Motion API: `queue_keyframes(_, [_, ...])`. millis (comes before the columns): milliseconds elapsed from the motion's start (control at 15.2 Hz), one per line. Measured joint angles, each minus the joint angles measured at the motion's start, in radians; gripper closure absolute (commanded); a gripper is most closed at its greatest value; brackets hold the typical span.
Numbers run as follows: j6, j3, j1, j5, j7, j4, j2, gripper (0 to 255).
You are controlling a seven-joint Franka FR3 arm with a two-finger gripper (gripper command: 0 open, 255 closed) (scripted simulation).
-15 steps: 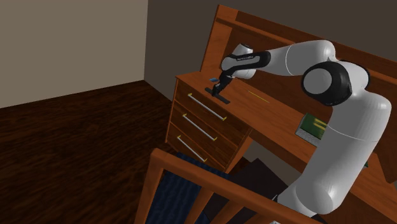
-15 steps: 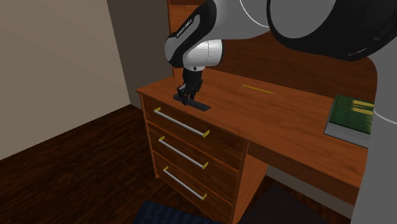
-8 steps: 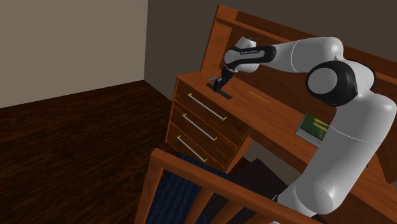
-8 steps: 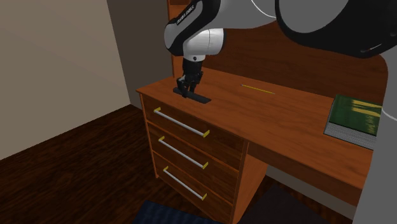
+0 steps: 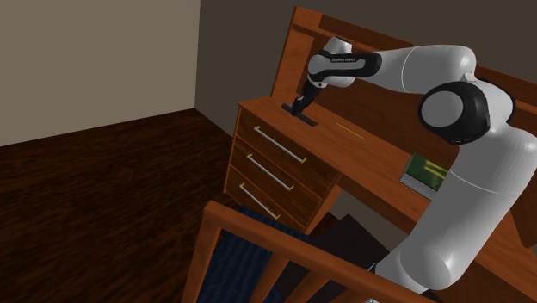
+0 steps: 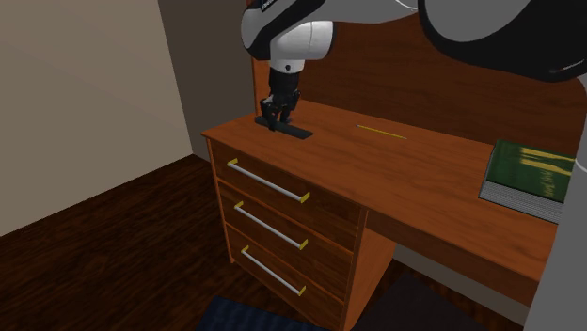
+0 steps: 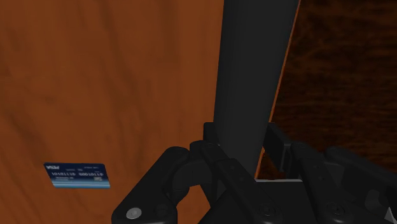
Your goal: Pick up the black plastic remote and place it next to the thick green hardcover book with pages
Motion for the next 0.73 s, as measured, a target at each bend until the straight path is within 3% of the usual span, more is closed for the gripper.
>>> queue_keyframes(396, [-0.072, -0.002, 0.0, -0.008, 0.01, 0.058, -0.015, 255])
queue_keyframes(726, [-0.037, -0.016, -0.006, -0.033, -0.011, -0.132, -0.171, 255])
